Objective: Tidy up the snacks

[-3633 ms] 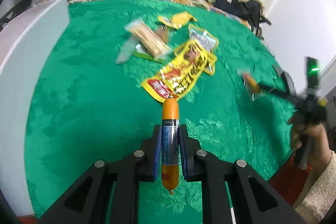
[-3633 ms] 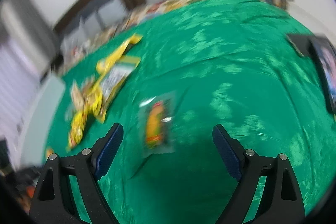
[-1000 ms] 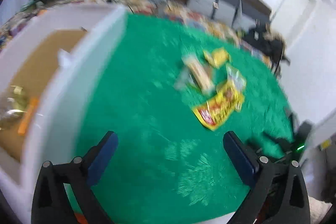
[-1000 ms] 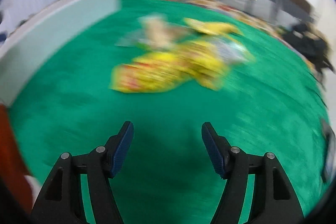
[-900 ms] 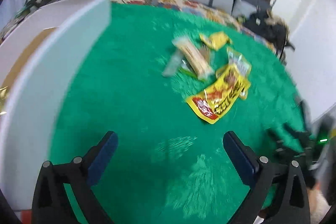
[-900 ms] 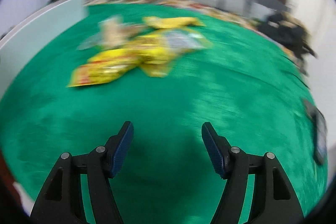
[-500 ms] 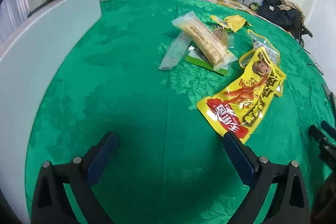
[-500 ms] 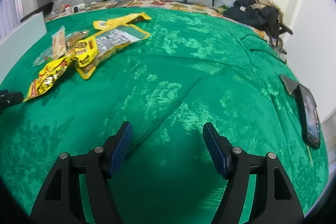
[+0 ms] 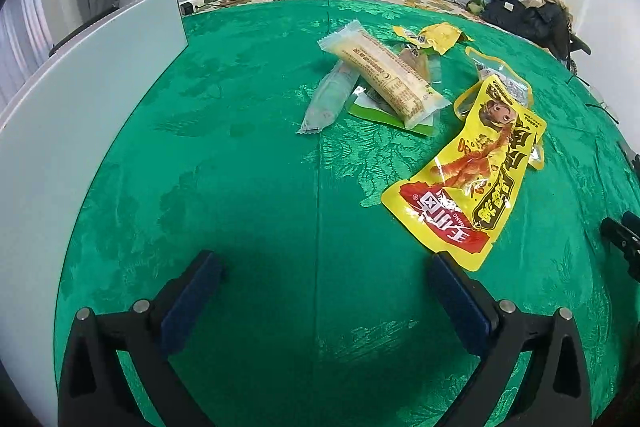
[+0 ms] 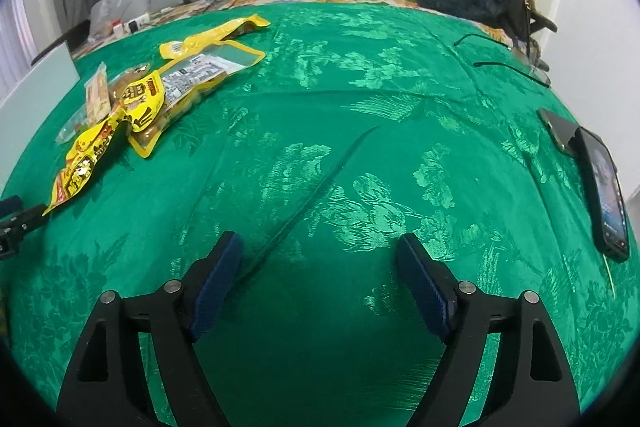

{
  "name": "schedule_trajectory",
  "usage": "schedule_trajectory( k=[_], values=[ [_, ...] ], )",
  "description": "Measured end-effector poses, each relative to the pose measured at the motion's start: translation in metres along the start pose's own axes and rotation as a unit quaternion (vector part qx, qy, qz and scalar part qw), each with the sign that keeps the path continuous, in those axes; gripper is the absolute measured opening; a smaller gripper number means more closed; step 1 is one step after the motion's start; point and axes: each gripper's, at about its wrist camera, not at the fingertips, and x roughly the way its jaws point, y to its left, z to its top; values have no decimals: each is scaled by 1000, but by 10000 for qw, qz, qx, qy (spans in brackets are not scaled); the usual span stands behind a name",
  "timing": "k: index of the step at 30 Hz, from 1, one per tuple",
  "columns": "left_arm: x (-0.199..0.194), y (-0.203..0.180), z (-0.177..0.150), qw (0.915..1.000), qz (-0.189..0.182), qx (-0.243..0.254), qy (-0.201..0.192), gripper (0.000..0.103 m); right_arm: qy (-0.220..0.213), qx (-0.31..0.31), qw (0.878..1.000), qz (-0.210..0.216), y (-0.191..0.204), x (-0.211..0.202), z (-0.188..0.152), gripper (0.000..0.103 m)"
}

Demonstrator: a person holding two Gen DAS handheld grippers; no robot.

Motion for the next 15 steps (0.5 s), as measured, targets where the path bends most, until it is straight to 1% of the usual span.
schedule_trajectory(
  k=[15],
  values=[
    [0,1,0,10000,-1,-1,-1,102,2,18,10000,-36,-1,0,0,85]
  ],
)
